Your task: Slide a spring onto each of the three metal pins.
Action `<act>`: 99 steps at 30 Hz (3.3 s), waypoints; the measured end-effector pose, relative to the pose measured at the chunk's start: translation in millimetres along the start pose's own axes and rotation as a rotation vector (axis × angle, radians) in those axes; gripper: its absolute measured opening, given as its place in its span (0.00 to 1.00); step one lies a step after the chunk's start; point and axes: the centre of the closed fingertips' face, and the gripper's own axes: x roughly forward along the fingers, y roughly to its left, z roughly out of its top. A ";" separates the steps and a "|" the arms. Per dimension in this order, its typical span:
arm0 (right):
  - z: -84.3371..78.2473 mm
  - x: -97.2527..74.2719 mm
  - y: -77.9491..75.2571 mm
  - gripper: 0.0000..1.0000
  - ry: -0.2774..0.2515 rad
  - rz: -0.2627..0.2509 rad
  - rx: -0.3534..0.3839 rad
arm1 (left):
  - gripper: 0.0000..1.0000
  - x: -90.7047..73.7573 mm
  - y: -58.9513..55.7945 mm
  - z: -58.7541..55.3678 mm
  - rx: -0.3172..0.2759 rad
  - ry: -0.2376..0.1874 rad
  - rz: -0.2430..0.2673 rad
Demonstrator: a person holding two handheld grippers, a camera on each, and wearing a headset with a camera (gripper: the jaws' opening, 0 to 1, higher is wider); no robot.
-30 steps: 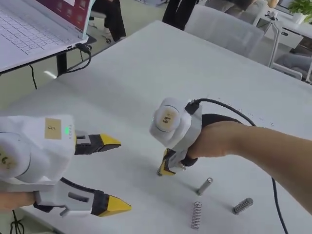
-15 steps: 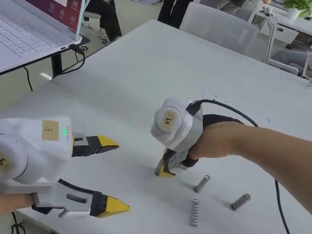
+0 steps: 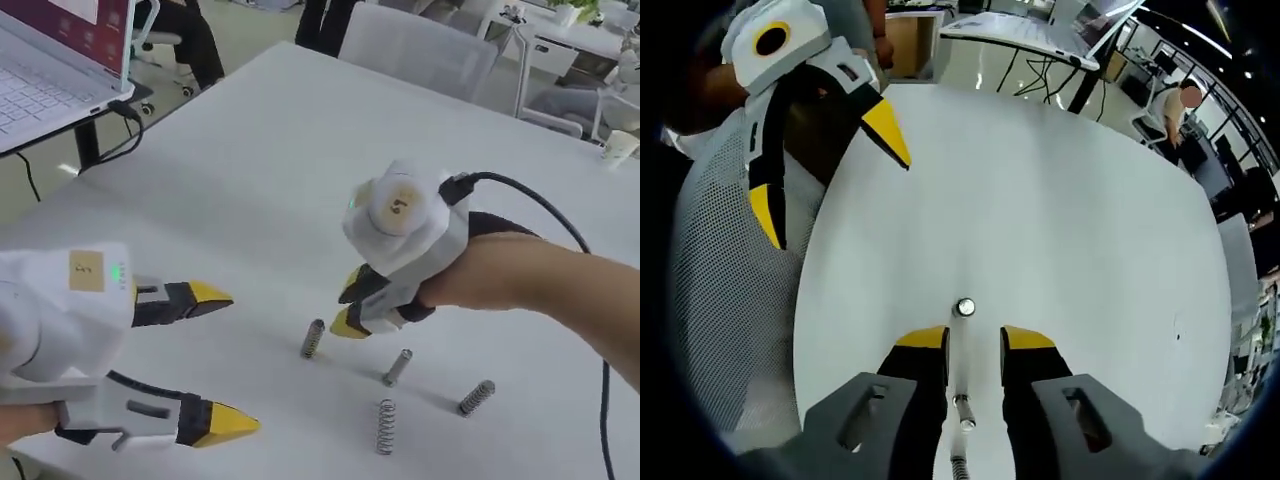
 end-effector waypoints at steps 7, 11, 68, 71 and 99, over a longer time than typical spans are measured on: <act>-9.0 -24.8 10.7 0.18 -0.071 -0.043 0.076 | 0.63 3.2 -2.5 4.2 0.005 -0.003 -0.011; -18.9 -32.8 21.4 0.18 -0.090 -0.053 0.126 | 0.63 6.9 -6.2 7.0 0.009 0.001 -0.023; -113.9 27.1 64.1 0.09 0.108 -0.130 0.561 | 0.58 20.7 -22.8 12.4 0.037 0.024 -0.099; -113.0 27.2 65.4 0.08 0.102 -0.118 0.549 | 0.58 22.5 -25.0 12.8 0.040 0.025 -0.109; -34.5 -35.9 95.6 0.08 -0.116 0.097 0.256 | 0.32 47.7 -58.9 40.2 0.006 -0.025 -0.318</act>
